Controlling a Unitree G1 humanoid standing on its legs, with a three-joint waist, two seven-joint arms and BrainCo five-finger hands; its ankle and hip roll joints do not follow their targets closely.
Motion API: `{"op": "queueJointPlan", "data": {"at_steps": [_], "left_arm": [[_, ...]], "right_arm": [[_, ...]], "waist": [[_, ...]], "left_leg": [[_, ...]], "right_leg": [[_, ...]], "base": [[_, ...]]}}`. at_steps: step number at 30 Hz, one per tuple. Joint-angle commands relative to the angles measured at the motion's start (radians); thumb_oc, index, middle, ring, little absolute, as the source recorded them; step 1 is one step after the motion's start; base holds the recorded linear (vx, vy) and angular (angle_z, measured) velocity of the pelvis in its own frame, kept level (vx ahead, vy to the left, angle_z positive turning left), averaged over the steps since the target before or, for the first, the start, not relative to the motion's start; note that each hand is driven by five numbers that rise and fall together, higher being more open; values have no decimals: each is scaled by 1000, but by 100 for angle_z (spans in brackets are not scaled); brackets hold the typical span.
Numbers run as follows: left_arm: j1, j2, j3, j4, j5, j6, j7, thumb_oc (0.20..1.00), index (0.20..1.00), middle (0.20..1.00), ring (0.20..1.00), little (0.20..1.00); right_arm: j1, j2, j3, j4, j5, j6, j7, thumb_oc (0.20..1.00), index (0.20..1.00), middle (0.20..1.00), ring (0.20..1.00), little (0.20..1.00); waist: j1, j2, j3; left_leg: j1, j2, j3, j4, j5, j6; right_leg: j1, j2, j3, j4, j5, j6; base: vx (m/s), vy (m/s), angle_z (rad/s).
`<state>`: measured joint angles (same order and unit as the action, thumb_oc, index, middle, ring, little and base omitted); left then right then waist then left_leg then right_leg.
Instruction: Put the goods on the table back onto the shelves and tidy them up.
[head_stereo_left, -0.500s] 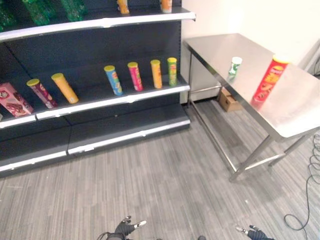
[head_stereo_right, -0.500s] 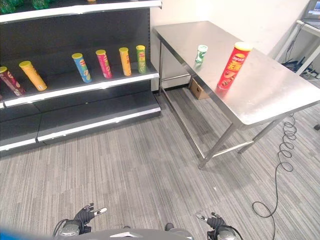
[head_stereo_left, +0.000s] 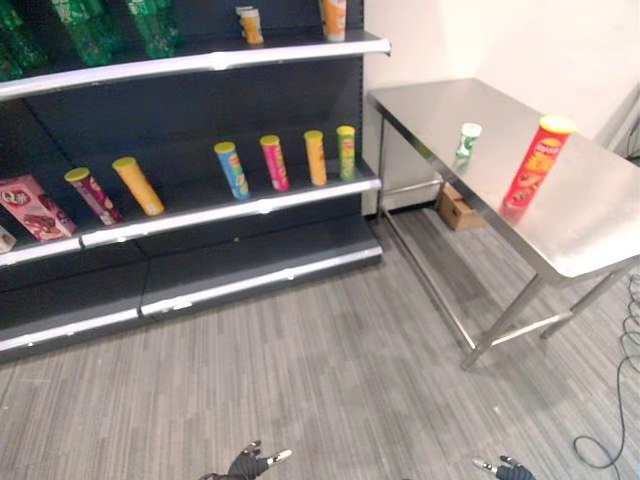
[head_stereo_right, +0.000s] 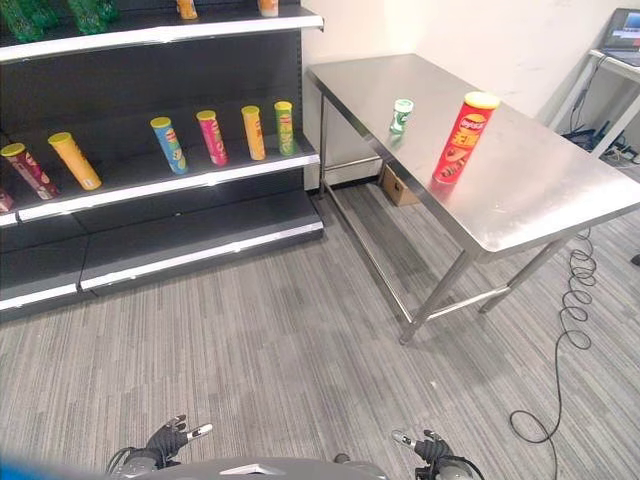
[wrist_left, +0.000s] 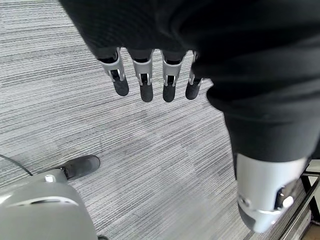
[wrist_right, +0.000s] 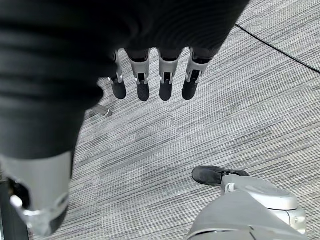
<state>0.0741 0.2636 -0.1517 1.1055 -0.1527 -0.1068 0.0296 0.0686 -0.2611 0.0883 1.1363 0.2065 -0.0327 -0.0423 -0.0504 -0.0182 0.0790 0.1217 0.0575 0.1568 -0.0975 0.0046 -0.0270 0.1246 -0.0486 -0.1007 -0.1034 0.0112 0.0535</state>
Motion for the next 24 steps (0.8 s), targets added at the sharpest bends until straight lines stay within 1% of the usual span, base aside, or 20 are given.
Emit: {"op": "queueJointPlan", "data": {"at_steps": [1,7,12,24], "left_arm": [[-80,-1,-1,46,-11,-23,-2,1000,1000,1000,1000,1000],[-80,-1,-2,46,-9,-22,-1,1000,1000,1000,1000,1000],[-78,-2,6,49,-10,-23,15,1000,1000,1000,1000,1000],[-81,-3,-3,50,-7,-20,9,1000,1000,1000,1000,1000]], "right_arm": [[-56,-34,18,14,9,-15,-10,1000,1000,1000,1000,1000],[-55,-34,18,12,9,-15,-12,1000,1000,1000,1000,1000],[-48,-34,15,2,18,-18,-21,1000,1000,1000,1000,1000],[-47,-38,24,20,17,-23,-19,1000,1000,1000,1000,1000]], "waist": [[-2,-15,37],[-2,-15,37],[-2,-14,40],[-5,-15,39]], "left_leg": [[28,28,-43,10,-75,-45],[27,28,-43,10,-75,-46],[24,34,-52,10,-68,-51],[18,48,-60,10,-61,-59]], "right_leg": [[17,-69,-44,27,-91,82],[17,-68,-44,27,-92,81],[16,-60,-46,26,-97,76],[16,-42,-41,27,-107,65]], "base": [[0,0,0],[0,0,0],[-12,-38,1],[-6,-19,0]]}}
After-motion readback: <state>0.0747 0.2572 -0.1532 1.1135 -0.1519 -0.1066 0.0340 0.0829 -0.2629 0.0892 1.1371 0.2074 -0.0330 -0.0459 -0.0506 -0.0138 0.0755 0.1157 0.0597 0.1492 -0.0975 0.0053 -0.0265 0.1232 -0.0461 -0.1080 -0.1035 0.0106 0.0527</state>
